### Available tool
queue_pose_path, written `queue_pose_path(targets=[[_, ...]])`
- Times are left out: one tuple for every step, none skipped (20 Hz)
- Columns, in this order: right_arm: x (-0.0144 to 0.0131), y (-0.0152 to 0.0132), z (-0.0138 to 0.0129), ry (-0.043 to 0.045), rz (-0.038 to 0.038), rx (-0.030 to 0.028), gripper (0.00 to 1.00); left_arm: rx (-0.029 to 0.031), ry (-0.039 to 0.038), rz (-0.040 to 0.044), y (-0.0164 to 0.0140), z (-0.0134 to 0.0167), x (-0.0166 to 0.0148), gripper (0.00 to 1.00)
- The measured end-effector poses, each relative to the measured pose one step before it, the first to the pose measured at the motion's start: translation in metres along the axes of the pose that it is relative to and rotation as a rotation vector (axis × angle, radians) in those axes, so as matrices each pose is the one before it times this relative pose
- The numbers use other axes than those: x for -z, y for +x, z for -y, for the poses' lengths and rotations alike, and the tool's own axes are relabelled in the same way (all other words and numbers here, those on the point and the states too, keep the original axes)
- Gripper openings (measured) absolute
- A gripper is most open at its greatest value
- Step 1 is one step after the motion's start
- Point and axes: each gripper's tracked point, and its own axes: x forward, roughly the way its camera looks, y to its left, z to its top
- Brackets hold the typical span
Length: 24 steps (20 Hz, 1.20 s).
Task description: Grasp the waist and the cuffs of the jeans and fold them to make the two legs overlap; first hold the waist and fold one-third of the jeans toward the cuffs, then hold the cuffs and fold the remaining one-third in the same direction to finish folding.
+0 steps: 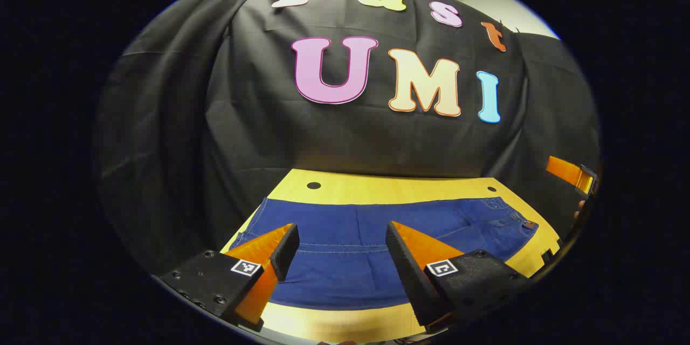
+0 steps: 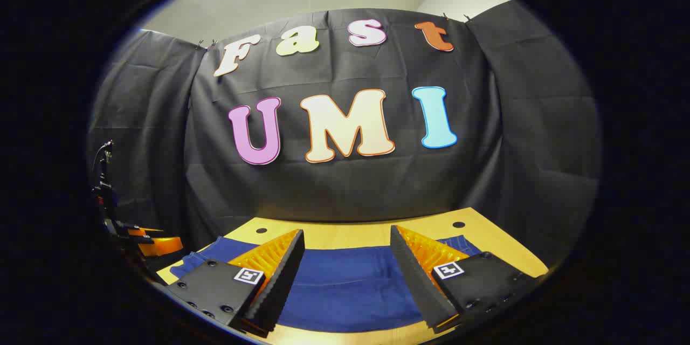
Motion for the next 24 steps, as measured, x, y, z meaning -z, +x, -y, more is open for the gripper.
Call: queue_pose_path(targets=[[0.00054, -0.00187, 0.00301, -0.00412, -0.00462, 0.00899, 0.93, 0.00592, -0.00195, 0.00001, 0.00078, 0.00046, 0.00059, 0.96], [0.00020, -0.00250, 0.00242, -0.00109, -0.00230, 0.00644, 0.93, 0.00731, -0.00187, -0.00261, 0.00048, 0.00117, 0.00025, 0.96], [-0.00192, -0.00195, 0.00171, 0.00166, 0.00337, 0.00504, 0.98, 0.00902, -0.00109, -0.00123, 0.00114, 0.00153, 0.00108, 0.96], [-0.00169, -0.00158, 0.00157, 0.00134, 0.00487, 0.00546, 0.98, 0.00807, 0.00057, -0.00356, 0.00082, 0.00151, 0.00083, 0.95], [-0.00094, -0.00086, 0.00138, 0.00142, 0.00035, 0.00606, 0.98, 0.00802, 0.00079, -0.00563, -0.00037, -0.00009, 0.00223, 0.95], [0.00067, -0.00040, 0.00067, 0.00069, -0.00188, 0.00426, 0.94, 0.00405, 0.00139, -0.00441, -0.00013, -0.00046, 0.00105, 0.94], [0.00003, -0.00111, 0.00180, -0.00085, -0.00273, 0.00494, 0.93, 0.00313, 0.00049, -0.00502, 0.00024, -0.00132, 0.00237, 0.94], [0.00119, -0.00141, 0.00062, -0.00235, -0.00315, 0.00282, 0.98, 0.00410, -0.00055, -0.00359, -0.00024, -0.00145, 0.00093, 0.95], [0.00073, -0.00016, -0.00053, -0.00301, -0.00114, -0.00185, 0.98, 0.00086, -0.00202, -0.00268, 0.00110, -0.00196, 0.00135, 0.95], [0.00197, -0.00048, -0.00061, -0.00480, -0.00410, -0.00221, 0.93, 0.00169, -0.00202, -0.00914, 0.00074, -0.00163, 0.00230, 0.96], [0.00203, 0.00012, 0.00002, -0.00287, -0.00655, 0.00067, 0.98, 0.00448, 0.00246, -0.01079, 0.00034, -0.00165, 0.00392, 0.95], [0.00132, -0.00086, -0.00015, 0.00332, -0.00471, -0.00137, 1.00, 0.00462, 0.00859, -0.01029, 0.00003, -0.00202, 0.00326, 0.95], [0.00068, -0.00043, -0.00073, 0.00971, -0.00609, -0.00005, 0.94, 0.01085, 0.01434, -0.00984, -0.00053, -0.00179, 0.00359, 0.96], [0.00224, -0.00174, -0.00017, 0.01010, -0.00767, 0.00206, 0.94, 0.01824, 0.01523, -0.01237, -0.00002, -0.00111, 0.00344, 0.95], [0.00204, -0.00097, 0.00048, 0.00502, -0.00939, 0.00262, 0.94, 0.02852, 0.01658, -0.01834, 0.00101, -0.00014, 0.00672, 0.95], [0.00317, -0.00142, 0.00140, -0.00515, -0.01052, 0.00346, 0.94, 0.03528, 0.01945, -0.02153, -0.00049, 0.00159, 0.00775, 0.96], [0.00199, -0.00161, 0.00075, -0.01447, -0.01177, 0.00082, 0.98, 0.03173, 0.02372, -0.02984, -0.00067, -0.00244, 0.01046, 0.95], [0.00545, -0.00215, -0.00048, -0.01852, -0.01559, -0.00038, 0.94, 0.03039, 0.02771, -0.03636, -0.00133, -0.00322, 0.01133, 0.96], [0.00234, -0.00138, 0.00084, -0.01730, -0.01121, 0.00212, 0.98, 0.02422, 0.02740, -0.04031, -0.00139, -0.00441, 0.01262, 0.96], [0.00254, -0.00194, 0.00175, -0.01249, -0.00747, 0.00311, 0.98, 0.02893, 0.02140, -0.04165, -0.00042, -0.00190, 0.01203, 0.96], [0.00280, -0.00098, -0.00089, -0.00505, -0.00816, -0.00043, 0.98, 0.03995, 0.01056, -0.03134, -0.00240, -0.00116, 0.00885, 0.96], [0.00378, -0.00132, -0.00368, 0.00270, -0.01121, -0.00707, 0.98, 0.05983, 0.00546, -0.04470, -0.00042, 0.00474, 0.01019, 0.96], [0.00332, -0.00019, -0.00411, 0.00904, -0.01435, -0.01101, 0.98, 0.04502, 0.00895, -0.04187, 0.00066, 0.00221, 0.01070, 0.95], [0.00419, -0.00071, -0.00352, 0.00469, -0.01386, -0.01050, 0.98, 0.04012, 0.01998, -0.05149, -0.00054, -0.00080, 0.01215, 0.96]])
